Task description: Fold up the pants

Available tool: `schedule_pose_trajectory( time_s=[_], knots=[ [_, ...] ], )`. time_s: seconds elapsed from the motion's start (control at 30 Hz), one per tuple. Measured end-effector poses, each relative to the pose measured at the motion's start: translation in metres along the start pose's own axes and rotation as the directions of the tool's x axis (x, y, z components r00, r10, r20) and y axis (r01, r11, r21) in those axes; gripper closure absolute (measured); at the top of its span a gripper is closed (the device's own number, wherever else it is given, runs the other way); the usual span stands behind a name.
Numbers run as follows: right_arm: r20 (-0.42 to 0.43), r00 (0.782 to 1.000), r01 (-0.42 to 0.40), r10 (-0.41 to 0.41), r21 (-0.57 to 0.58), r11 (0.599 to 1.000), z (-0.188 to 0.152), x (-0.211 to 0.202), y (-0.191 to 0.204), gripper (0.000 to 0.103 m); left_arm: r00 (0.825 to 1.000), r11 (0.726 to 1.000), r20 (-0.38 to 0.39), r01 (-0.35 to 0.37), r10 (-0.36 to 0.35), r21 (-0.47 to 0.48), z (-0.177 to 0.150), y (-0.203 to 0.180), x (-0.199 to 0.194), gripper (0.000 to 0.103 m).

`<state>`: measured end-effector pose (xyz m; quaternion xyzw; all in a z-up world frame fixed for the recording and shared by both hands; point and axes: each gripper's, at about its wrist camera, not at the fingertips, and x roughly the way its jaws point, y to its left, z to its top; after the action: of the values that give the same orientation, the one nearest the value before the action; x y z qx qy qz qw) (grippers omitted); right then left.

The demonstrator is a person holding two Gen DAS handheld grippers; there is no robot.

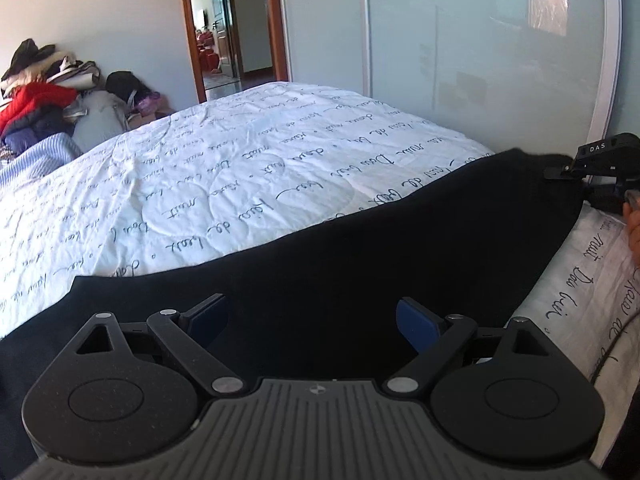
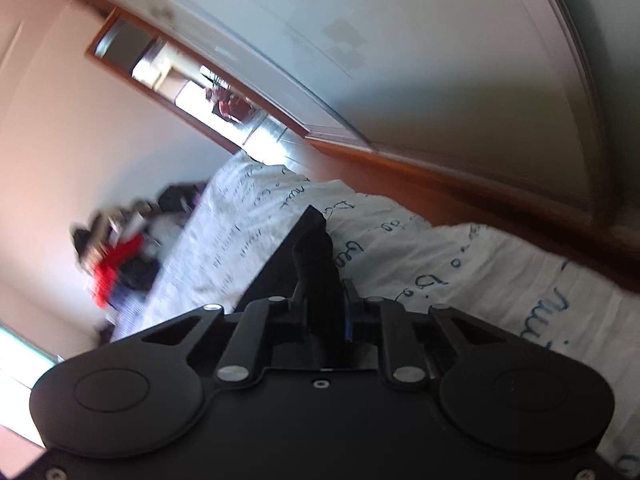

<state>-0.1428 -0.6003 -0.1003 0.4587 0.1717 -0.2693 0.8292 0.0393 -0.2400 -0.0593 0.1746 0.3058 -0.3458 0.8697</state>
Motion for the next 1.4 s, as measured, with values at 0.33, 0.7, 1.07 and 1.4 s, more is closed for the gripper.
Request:
schedule_pose_trajectory(
  time_s=[0.33,0.7,1.07,1.4],
  knots=[
    [0.163,0.979,0.204,-0.126,-0.847,0.490,-0.098,-0.016,0.129,0.088,0.910,0.851,-0.006,0.385,-0.414,-0.358,0.044,0.009,0.035,0.010],
    [0.192,0.977,0.212,-0.092,-0.920,0.329,-0.126,-0.034,0.144,0.088,0.671,0.436,0.114,0.592,-0.733,-0.678,0.080,-0.023,0.117,0.006],
    [0.188,0.980,0.197,-0.059,-0.939,0.281,-0.145,-0.039,0.149,0.087,0.639,0.384,0.032,0.501,-0.769,-0.775,0.088,-0.034,0.153,0.091],
    [0.186,0.977,0.208,-0.104,-0.938,0.278,-0.149,-0.049,0.130,0.050,0.679,0.488,0.045,0.571,-0.732,-0.660,0.103,-0.043,0.131,0.094]
  ],
)
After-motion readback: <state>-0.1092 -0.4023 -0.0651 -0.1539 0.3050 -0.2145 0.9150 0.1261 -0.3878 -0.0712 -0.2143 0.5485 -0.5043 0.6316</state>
